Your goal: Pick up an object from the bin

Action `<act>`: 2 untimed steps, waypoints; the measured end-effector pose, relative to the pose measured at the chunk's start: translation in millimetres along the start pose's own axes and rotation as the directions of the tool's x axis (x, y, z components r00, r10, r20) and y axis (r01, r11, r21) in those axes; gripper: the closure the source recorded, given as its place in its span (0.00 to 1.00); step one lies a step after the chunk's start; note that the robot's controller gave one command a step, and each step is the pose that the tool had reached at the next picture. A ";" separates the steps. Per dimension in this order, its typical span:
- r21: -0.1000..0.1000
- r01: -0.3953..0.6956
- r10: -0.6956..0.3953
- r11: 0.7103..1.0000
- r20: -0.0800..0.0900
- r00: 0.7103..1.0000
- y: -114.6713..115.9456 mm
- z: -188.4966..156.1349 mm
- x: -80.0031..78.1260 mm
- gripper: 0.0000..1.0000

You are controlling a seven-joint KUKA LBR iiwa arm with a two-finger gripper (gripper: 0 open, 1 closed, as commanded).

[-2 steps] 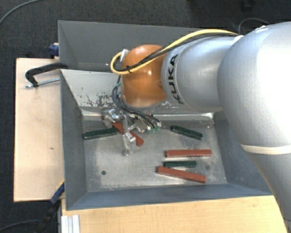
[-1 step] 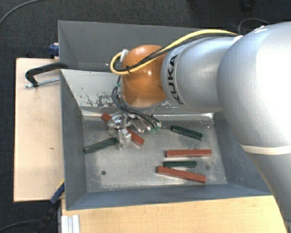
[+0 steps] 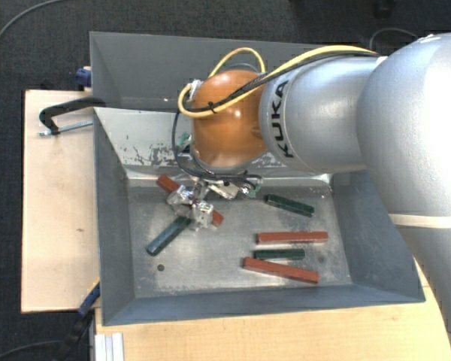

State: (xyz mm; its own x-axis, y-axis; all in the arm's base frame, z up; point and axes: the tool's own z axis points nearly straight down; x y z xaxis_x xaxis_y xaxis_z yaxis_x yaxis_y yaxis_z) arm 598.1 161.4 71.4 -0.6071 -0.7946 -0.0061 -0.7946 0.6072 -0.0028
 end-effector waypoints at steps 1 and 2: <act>0.004 0.201 -0.201 0.980 0.006 0.980 65.5 -174.3 12.9 1.00; 0.004 0.553 -0.553 0.833 0.003 0.833 44.5 -266.4 19.6 1.00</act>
Offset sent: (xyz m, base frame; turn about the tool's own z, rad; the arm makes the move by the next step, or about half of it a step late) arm -0.0621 0.0264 0.1682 -0.2023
